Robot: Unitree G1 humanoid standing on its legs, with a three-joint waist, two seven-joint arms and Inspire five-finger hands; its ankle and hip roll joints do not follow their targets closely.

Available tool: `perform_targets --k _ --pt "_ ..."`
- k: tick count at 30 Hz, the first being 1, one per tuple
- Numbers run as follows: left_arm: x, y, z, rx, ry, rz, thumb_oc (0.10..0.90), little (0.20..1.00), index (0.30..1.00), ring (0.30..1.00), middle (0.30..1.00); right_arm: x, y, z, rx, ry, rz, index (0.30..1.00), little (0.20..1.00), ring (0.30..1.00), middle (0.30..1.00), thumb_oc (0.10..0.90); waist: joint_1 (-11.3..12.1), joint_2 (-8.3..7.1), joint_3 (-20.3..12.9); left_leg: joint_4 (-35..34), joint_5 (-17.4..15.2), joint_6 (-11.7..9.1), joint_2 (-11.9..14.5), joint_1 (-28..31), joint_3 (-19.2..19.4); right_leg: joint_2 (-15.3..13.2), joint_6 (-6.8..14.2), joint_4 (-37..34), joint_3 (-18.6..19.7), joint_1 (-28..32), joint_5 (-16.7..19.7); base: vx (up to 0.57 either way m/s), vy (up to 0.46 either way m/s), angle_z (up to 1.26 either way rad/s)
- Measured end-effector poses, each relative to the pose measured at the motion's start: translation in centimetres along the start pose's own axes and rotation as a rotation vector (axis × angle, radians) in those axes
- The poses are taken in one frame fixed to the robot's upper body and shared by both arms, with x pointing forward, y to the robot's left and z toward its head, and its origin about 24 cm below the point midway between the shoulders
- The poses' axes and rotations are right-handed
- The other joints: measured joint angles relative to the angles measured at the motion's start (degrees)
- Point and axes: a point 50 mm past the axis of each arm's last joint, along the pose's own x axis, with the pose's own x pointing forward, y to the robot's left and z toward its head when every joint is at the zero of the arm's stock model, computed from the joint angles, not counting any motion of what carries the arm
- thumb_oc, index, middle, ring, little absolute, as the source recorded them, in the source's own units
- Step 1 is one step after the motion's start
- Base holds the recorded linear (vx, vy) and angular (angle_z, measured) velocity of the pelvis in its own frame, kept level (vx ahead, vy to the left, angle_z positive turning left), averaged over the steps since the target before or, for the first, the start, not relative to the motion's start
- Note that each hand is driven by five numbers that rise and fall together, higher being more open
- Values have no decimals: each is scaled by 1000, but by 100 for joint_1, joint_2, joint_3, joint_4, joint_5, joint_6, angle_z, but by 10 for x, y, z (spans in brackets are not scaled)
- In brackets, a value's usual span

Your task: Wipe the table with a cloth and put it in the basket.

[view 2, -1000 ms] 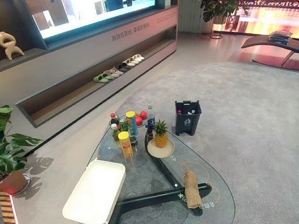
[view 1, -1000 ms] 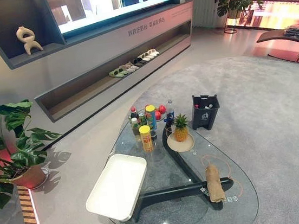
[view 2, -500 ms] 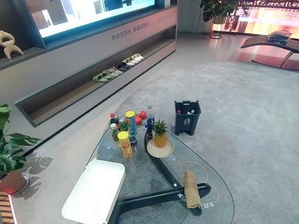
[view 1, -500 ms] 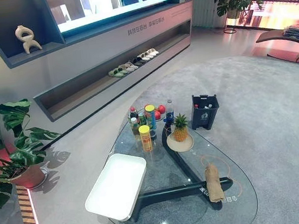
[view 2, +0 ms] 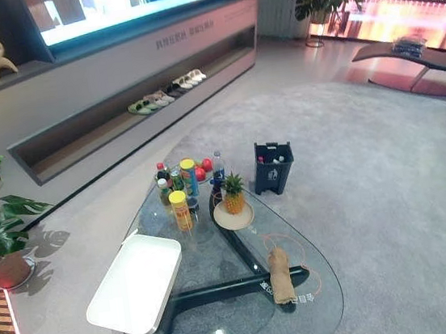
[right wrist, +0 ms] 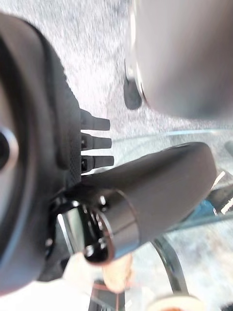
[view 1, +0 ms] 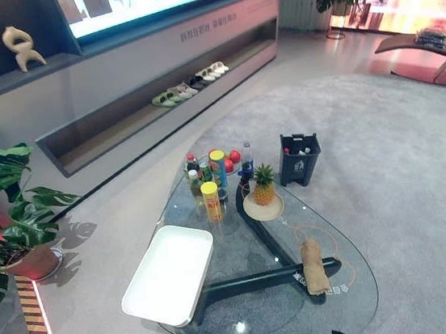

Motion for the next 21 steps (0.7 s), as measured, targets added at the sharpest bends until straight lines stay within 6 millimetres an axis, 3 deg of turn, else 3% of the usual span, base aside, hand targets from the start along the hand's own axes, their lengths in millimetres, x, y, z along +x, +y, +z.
perform_targets --k 2,7,9,10,15,21 --pt "1 -2 5 6 -15 -8 800 900 900 900 900 2 5 16 -22 -73 22 900 900 900 900 800 -6 2 114 27 28 1 2 -161 7 5 -18 62 14 -174 38 -195 -47 -5" --pt "3 -21 41 65 -129 -67 800 900 900 900 900 2 21 85 -47 -346 52 900 900 900 900 800 -31 16 803 196 146 70 -25 -762 49 3 12 204 110 -771 224 -224 -15 -7" --pt "2 -31 56 75 -187 -100 800 900 900 900 900 -4 30 115 -45 -469 56 900 900 900 900 800 -159 4 1117 190 223 95 -62 -940 45 -18 43 214 99 -938 287 -103 -10 2" --pt "2 -31 56 75 -187 -100 800 900 900 900 900 -4 30 115 -45 -469 56 900 900 900 900 800 -159 4 1117 190 223 95 -62 -940 45 -18 43 214 99 -938 287 -81 -5 2" --pt "-2 -65 85 109 -308 -206 800 900 900 900 900 -22 40 164 -18 -686 27 900 900 900 900 800 -179 34 1648 212 296 129 -125 -1311 39 -78 90 393 104 -1382 307 -92 12 1" --pt "-8 -79 107 95 -402 -240 800 900 900 900 900 -49 38 216 20 -894 -57 900 900 900 900 800 -270 131 2220 465 315 139 -162 -1748 22 -139 141 760 105 -1859 249 -64 35 1"
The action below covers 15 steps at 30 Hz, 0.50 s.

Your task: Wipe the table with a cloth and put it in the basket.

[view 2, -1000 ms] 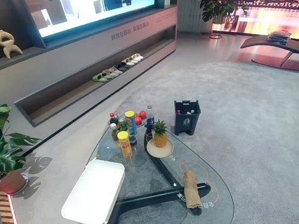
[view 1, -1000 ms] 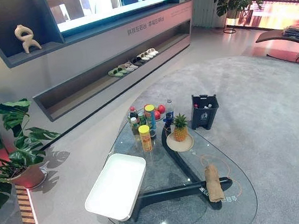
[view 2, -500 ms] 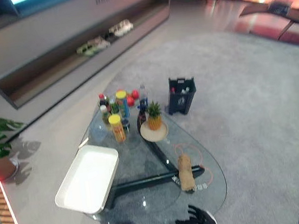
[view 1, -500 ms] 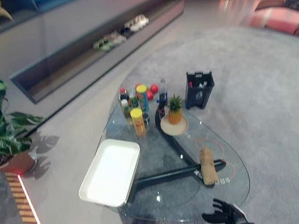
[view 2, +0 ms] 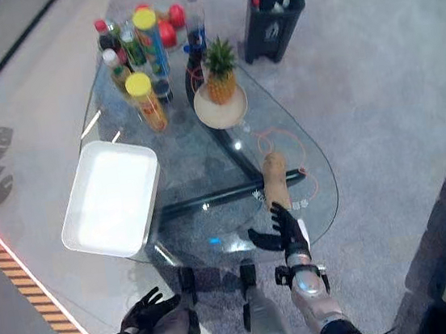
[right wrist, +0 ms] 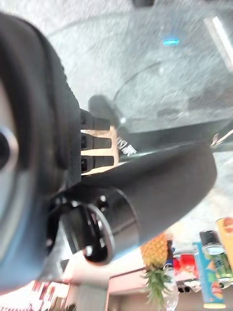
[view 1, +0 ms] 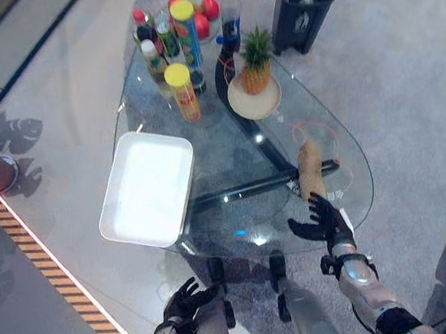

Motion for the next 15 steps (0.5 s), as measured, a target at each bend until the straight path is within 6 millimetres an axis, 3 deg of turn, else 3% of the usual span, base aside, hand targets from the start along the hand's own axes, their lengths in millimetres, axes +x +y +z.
perform_targets --k 5,15 --pt "5 -7 16 -26 -44 -13 800 900 900 900 900 8 1 32 -54 -147 -106 900 900 900 900 800 -23 81 306 258 1 0 -31 -420 -10 -63 6 513 18 -541 -129 -45 49 2" --pt "7 -16 28 -44 -90 -30 800 900 900 900 900 12 2 61 -101 -300 -309 900 900 900 900 800 -16 117 397 606 12 3 -131 -1200 -26 -207 -11 1573 79 -1661 -502 6 33 2"
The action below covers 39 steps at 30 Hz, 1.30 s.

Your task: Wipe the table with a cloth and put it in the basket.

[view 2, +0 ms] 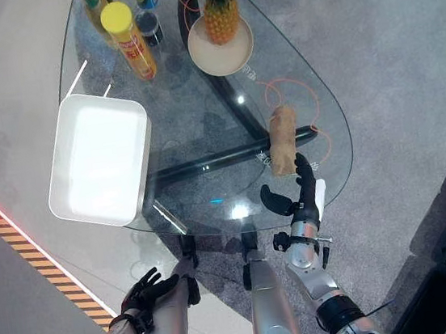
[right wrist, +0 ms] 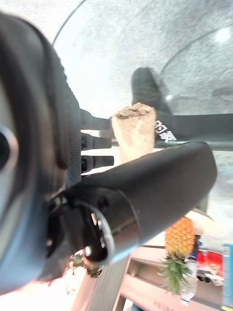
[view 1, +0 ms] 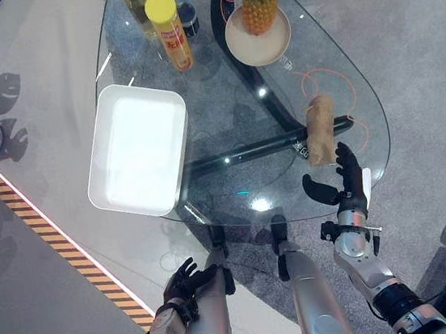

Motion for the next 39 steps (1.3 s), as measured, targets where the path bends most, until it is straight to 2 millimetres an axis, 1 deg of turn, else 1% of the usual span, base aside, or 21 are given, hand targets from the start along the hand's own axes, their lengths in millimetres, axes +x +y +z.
perform_targets --k 4,8,13,20,26,30,35,39 --pt "2 -3 8 -17 -30 2 800 900 900 900 900 6 1 12 1 -28 -89 900 900 900 900 800 -4 7 15 140 4 4 -16 -368 -6 -22 -37 217 19 -400 -25 40 30 2" --pt "3 -6 14 -16 -46 -4 800 900 900 900 900 10 2 18 -10 -32 -152 900 900 900 900 800 2 8 17 228 23 37 -39 -600 -8 -57 -39 374 26 -650 -52 44 25 2" --pt "5 -12 22 -23 -70 -16 800 900 900 900 900 18 7 30 -7 -49 -191 900 900 900 900 800 14 8 18 358 34 56 -79 -882 -56 -100 -53 583 15 -948 -101 45 32 6" --pt "6 -18 36 -18 -109 -31 800 900 900 900 900 34 15 60 46 -114 -260 900 900 900 900 800 53 8 20 593 16 28 -93 -1419 -105 -128 -93 881 3 -1502 -156 49 12 4" --pt "6 -23 41 -18 -120 -38 800 900 900 900 900 36 18 71 94 -125 -265 900 900 900 900 800 138 11 22 640 27 24 -96 -1629 -133 -134 -104 963 -8 -1715 -163 36 -8 2" --pt "7 -26 45 -17 -129 -47 800 900 900 900 900 38 20 83 137 -147 -264 900 900 900 900 800 136 11 22 661 60 54 -108 -1777 -156 -144 -107 1013 -27 -1851 -161 7 -2 1" --pt "7 -30 48 5 -131 -57 800 900 900 900 900 42 21 90 155 -143 -286 900 900 900 900 800 142 12 22 663 60 53 -119 -1832 -162 -156 -108 1046 -29 -1916 -166 0 0 0" --pt "7 -31 52 13 -143 -56 800 900 900 900 900 46 22 96 166 -128 -304 900 900 900 900 800 149 19 26 728 67 47 -116 -1985 -178 -156 -112 1110 -34 -2067 -165 0 0 0"
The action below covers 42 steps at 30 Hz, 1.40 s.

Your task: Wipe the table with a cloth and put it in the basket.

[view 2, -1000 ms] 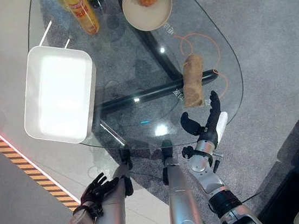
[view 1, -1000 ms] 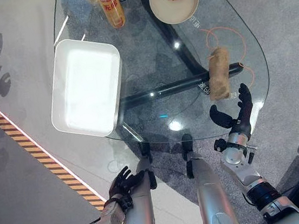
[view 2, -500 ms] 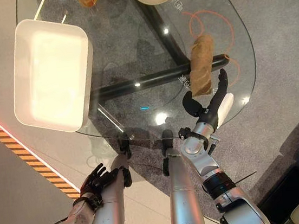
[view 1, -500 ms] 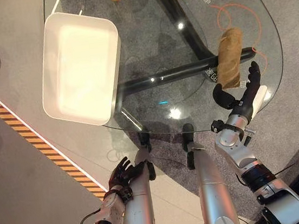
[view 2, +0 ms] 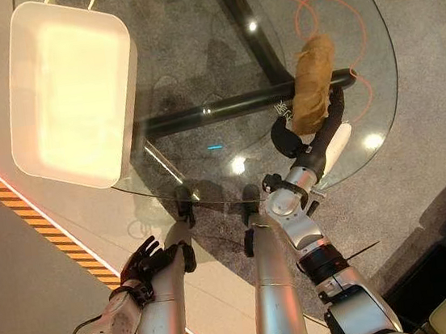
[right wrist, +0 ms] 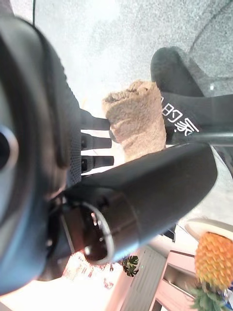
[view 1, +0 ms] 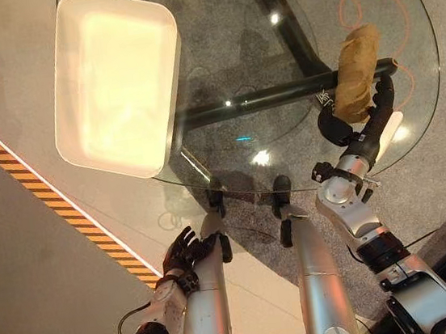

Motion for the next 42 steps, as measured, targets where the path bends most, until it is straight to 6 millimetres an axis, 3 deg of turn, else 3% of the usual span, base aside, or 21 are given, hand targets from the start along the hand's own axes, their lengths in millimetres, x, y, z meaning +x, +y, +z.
perform_targets --k 23,24,25,27,28,34,42 --pt "5 -15 20 -1 -49 -57 800 900 900 900 900 38 3 14 -70 2 -131 900 900 900 900 800 185 84 27 119 67 -68 -16 -590 -82 -21 -73 280 -30 -639 -53 1 -3 0" --pt "5 -15 20 -1 -50 -57 800 900 900 900 900 39 3 15 -69 -3 -132 860 853 860 860 753 190 86 28 119 67 -69 -16 -590 -82 -21 -74 281 -29 -644 -53 0 0 0" --pt "5 -15 20 -2 -50 -57 800 900 900 900 900 40 3 16 -67 -6 -133 641 598 641 641 498 190 86 28 120 67 -70 -16 -590 -83 -21 -78 280 -29 -646 -56 0 0 0" --pt "5 -15 20 -1 -49 -56 800 900 900 900 900 41 4 19 -63 -10 -131 472 400 472 472 300 190 86 28 120 64 -75 -16 -590 -84 -20 -84 283 -28 -656 -61 0 0 0" --pt "5 -15 20 -2 -49 -56 800 900 900 900 900 41 5 19 -65 -9 -130 300 200 300 300 100 190 86 28 120 64 -75 -16 -593 -85 -20 -86 289 -26 -662 -63 0 0 0" --pt "5 -15 20 -2 -49 -56 800 900 900 900 900 53 -4 25 -93 -29 -149 300 200 300 300 100 176 86 28 119 65 -75 -15 -599 -86 -18 -88 293 -25 -671 -65 0 0 0" --pt "5 -15 20 -3 -51 -46 800 900 900 900 900 54 -4 25 -95 -19 -140 300 200 300 300 100 195 89 29 123 77 -58 -17 -600 -90 -21 -95 344 -28 -682 -70 0 0 0"
